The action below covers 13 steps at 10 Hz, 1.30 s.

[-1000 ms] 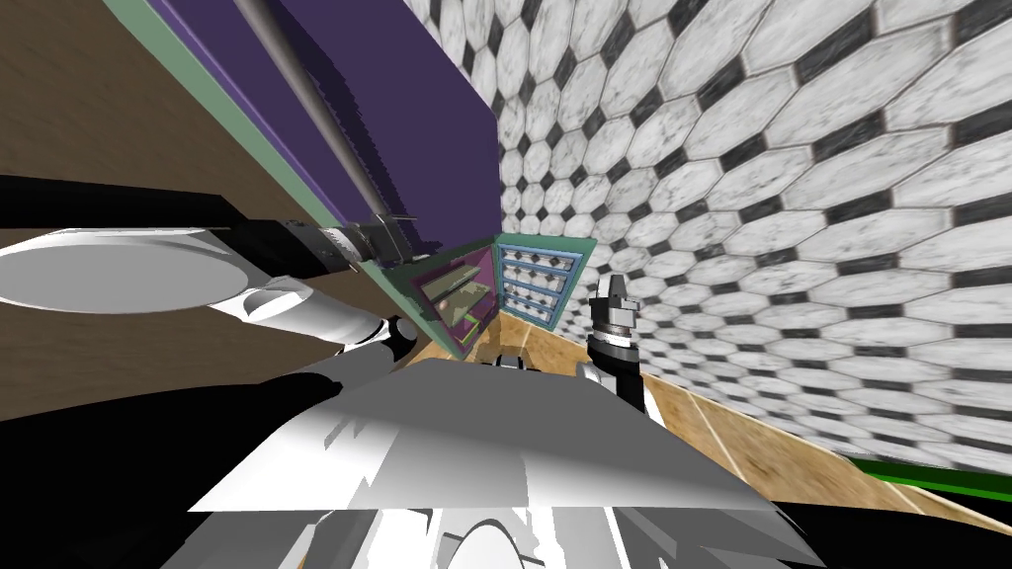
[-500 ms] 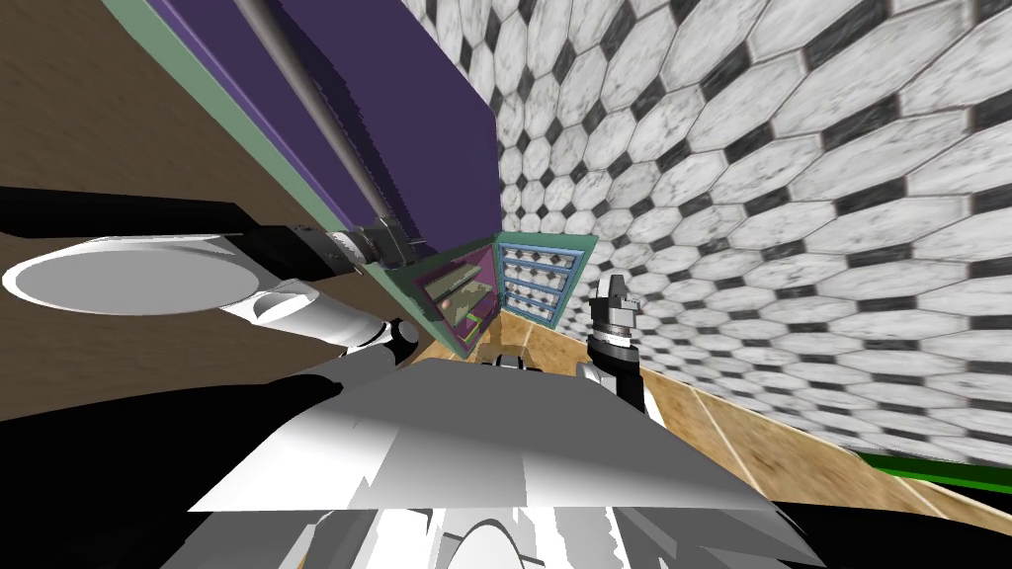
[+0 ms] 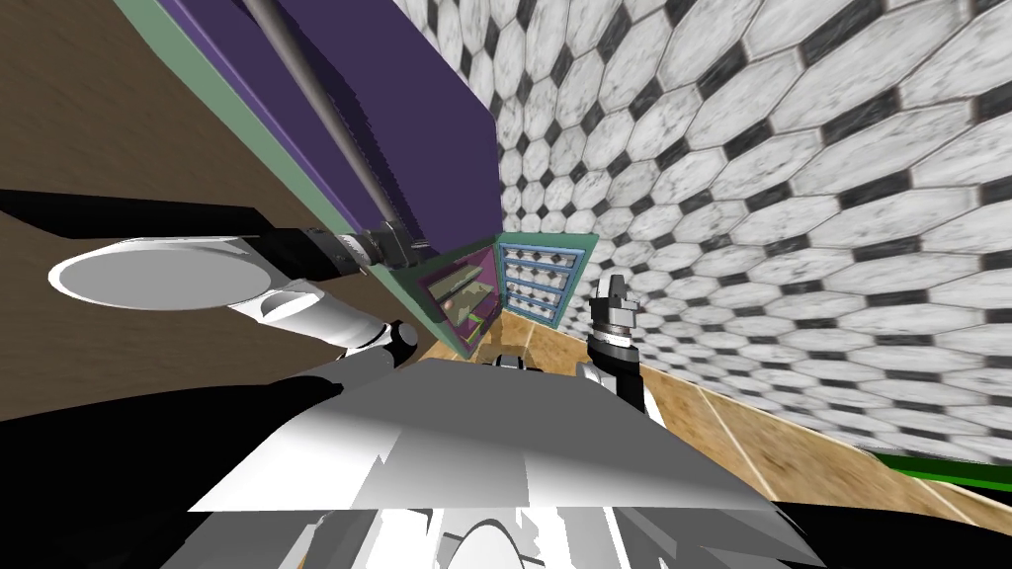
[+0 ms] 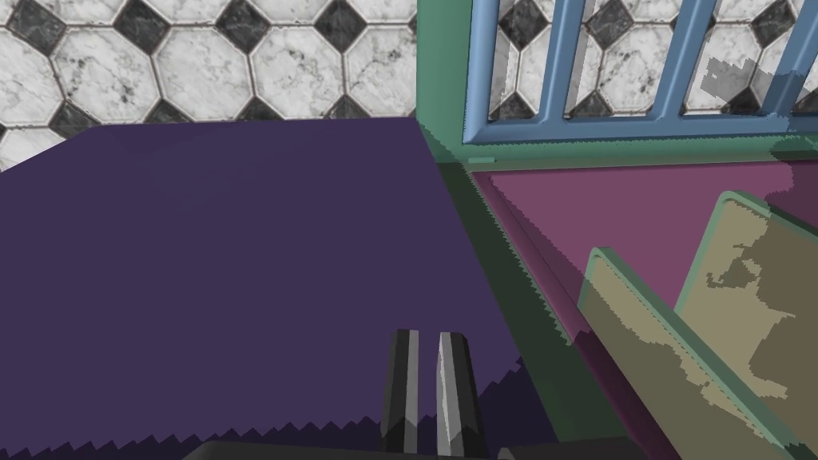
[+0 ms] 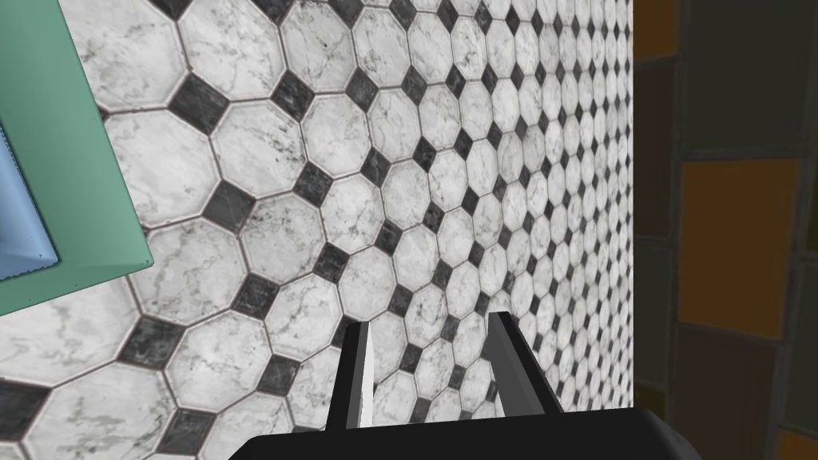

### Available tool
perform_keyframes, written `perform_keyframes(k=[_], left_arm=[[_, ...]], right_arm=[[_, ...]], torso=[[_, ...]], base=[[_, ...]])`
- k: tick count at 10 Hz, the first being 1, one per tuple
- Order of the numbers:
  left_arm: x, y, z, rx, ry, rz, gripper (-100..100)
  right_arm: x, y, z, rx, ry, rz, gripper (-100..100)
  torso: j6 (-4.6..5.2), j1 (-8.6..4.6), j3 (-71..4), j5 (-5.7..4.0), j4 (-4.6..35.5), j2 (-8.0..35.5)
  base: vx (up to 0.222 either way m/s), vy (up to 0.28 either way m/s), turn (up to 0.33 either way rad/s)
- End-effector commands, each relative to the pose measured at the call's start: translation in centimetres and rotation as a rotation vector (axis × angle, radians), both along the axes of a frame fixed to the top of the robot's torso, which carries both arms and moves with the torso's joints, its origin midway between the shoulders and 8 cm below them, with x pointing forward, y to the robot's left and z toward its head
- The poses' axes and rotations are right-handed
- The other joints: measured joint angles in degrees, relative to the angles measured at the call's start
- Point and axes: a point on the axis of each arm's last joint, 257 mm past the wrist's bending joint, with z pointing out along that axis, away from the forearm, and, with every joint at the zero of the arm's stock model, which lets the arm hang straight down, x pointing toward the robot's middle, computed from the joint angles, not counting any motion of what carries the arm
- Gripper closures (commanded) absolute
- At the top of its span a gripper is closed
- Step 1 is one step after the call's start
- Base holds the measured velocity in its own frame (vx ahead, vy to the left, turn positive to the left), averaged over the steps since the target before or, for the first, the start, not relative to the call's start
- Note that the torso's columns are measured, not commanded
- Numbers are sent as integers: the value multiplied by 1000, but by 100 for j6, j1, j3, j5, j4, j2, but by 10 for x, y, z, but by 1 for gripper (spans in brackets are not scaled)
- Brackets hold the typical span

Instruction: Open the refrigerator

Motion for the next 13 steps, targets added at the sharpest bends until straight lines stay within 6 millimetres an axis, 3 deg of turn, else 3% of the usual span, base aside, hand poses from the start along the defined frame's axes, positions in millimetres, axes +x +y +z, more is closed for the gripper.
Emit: perform_keyframes(k=[1, 3, 4, 6, 7, 9, 10, 13], left_arm=[[-3, 1, 11, 36, 1, 2, -100], [-4, 0, 17, 41, -16, 1, -100], [-2, 1, 6, 21, 0, 1, 100], [-1, -2, 8, 20, -13, -4, 100], [5, 4, -4, 6, 16, 9, -100], [11, 12, -15, -7, 48, 27, -100], [10, 4, -7, 8, 20, 4, -100], [5, 1, 8, 56, 14, 0, -100]], right_arm=[[0, 0, 0, 0, 0, 0, 0], [0, 0, 0, 0, 0, 0, 0], [0, 0, 0, 0, 0, 0, 0], [0, 0, 0, 0, 0, 0, 0], [0, 0, 0, 0, 0, 0, 0], [0, 0, 0, 0, 0, 0, 0], [0, 0, 0, 0, 0, 0, 0], [0, 0, 0, 0, 0, 0, 0]], torso=[[17, -63, -6, -27, -2, -9], [54, -131, -23, -62, -8, -30], [75, -138, -21, -71, -7, -23], [48, -75, -3, -43, 4, 3], [26, -85, 1, -42, 16, 8], [5, -16, -2, -10, 7, 2], [-3, 22, -4, 5, 4, -1], [38, -110, -28, -50, -16, -41]], base=[[86, -126, -29], [51, -92, 25], [-44, 61, 30], [-79, 91, -23], [-22, 21, 52], [-31, 67, 56], [-19, 3, -51], [82, -120, -34]])
